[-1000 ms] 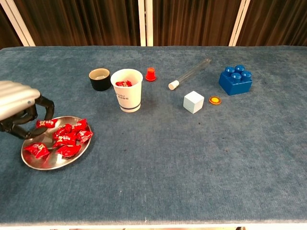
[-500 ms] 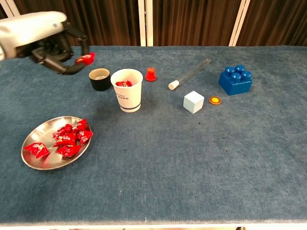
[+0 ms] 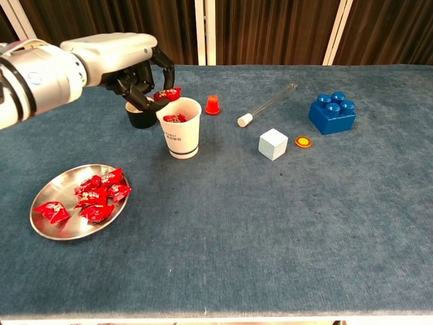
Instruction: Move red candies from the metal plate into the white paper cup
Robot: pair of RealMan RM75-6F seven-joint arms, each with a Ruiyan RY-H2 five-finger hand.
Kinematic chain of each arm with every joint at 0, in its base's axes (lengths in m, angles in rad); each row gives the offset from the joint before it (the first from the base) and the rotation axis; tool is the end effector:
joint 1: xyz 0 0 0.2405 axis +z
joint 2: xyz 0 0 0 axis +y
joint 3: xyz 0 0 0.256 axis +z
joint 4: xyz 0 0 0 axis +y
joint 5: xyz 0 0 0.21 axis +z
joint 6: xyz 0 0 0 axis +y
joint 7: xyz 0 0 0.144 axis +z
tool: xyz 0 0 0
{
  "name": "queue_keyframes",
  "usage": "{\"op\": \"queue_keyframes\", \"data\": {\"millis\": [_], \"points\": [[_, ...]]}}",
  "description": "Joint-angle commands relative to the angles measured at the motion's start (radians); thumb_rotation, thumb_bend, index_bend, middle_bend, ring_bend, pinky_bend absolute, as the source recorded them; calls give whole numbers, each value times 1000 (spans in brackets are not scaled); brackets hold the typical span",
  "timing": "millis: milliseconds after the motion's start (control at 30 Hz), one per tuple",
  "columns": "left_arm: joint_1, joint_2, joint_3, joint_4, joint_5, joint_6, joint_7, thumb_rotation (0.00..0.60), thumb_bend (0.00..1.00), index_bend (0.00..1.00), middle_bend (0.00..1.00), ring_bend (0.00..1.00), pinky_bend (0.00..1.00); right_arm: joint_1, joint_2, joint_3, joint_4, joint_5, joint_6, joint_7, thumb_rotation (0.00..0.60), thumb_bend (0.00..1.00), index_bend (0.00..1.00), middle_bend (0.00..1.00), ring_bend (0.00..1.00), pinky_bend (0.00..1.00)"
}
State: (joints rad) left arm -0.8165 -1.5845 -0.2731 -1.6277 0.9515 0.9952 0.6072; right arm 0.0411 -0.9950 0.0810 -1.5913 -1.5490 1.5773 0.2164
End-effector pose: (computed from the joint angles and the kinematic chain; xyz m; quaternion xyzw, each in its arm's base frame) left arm -0.0832 0.3418 -0.0183 -0.7486 -0.3543 -0.3829 0.4092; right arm -0.3140 -0.1735 0.2142 0.5656 -0.3711 0.4462 0.5859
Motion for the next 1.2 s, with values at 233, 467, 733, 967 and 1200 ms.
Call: {"op": "queue_keyframes", "data": {"millis": [233,467,733,967,1200], "points": [[-18,-16,19,15,-46,35,23,600,221,309,922,833,830,-3,-3,0,10,3,0,10,600,277,0,28,0,0],[60,80,77,-95,59,147,-15,600,214,282,922,832,830,-2,0,2,12,-5,7,16,600,277,0,28,0,0],[211,214,231,-177,226,262,-85,600,243,385,922,829,830,6,-2,4,19,-15,4,24,600,277,0,28,0,0],[290,244,348,-151,346,283,-109,600,224,412,922,829,830,16,-6,4,17,-20,-7,19,600,277,0,28,0,0],[321,243,411,-124,418,245,-104,600,219,413,926,829,830,20,-9,3,13,-20,-12,15,600,277,0,28,0,0]]}}
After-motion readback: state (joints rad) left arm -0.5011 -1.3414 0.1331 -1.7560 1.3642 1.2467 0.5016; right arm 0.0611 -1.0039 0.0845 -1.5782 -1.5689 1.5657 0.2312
